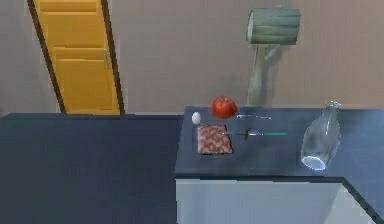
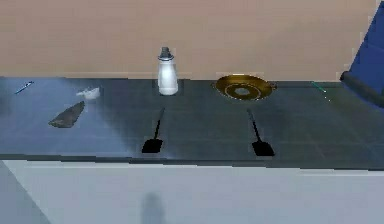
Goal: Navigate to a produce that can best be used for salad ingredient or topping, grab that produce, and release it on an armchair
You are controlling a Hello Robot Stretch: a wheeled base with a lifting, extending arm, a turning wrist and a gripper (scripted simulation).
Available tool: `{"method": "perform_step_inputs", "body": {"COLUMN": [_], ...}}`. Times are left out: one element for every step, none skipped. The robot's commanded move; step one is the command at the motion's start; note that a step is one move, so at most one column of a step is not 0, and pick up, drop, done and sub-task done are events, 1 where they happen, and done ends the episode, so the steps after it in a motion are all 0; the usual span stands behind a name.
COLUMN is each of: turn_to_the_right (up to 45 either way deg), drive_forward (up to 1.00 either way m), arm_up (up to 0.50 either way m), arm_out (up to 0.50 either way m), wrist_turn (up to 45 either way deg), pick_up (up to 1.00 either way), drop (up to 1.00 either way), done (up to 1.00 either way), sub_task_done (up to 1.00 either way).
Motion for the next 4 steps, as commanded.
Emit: {"method": "perform_step_inputs", "body": {"turn_to_the_right": [-45.0,-33.0,45.0,36.0], "drive_forward": [0.0,0.0,0.0,0.0], "arm_up": [0.0,0.0,0.0,0.0], "arm_out": [0.0,0.0,0.0,0.0], "wrist_turn": [0.0,0.0,0.0,0.0], "pick_up": [0.0,0.0,0.0,0.0], "drop": [0.0,0.0,0.0,0.0], "done": [0.0,0.0,0.0,0.0], "sub_task_done": [0.0,0.0,0.0,0.0]}}
